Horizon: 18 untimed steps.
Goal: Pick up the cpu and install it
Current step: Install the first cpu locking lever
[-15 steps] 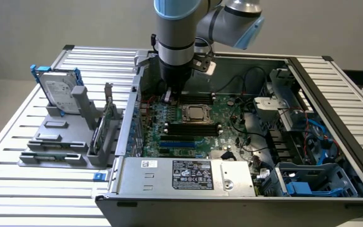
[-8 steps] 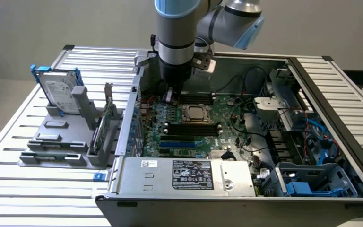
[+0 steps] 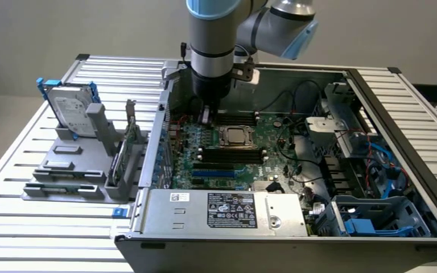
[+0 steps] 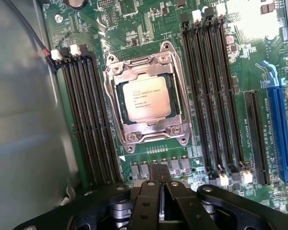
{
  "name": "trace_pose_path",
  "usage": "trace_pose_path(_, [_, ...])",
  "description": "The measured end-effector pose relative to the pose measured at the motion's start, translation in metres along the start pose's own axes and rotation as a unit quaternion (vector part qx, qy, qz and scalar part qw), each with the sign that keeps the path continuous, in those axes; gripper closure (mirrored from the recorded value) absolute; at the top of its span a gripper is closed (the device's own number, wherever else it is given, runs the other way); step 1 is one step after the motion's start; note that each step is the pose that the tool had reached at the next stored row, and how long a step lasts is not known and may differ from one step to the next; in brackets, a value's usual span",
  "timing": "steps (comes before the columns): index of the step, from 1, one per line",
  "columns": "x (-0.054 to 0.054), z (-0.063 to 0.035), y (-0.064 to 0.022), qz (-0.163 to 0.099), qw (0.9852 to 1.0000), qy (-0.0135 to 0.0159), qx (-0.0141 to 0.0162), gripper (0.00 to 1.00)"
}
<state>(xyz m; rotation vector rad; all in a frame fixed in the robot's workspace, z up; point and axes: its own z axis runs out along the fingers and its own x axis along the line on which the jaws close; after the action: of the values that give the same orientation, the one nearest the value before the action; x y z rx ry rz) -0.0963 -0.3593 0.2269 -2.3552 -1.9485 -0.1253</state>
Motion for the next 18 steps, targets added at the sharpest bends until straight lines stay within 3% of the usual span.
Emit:
trace_pose_path(3, [0.0, 0.0, 0.0, -0.017, 0.9998, -0.0098, -0.0005, 0.89])
trace_pose_path(7, [0.0002, 0.0001, 0.0, -0.038, 0.9991, -0.0194, -0.0022, 0.89])
trace_pose_path(13, [0.0027, 0.0004, -0.0005, -0.056, 0.998, -0.0295, -0.0067, 0.89])
trace_pose_path(18, [0.0084, 0.0011, -0.0016, -0.062, 0.9972, -0.041, -0.0101, 0.89])
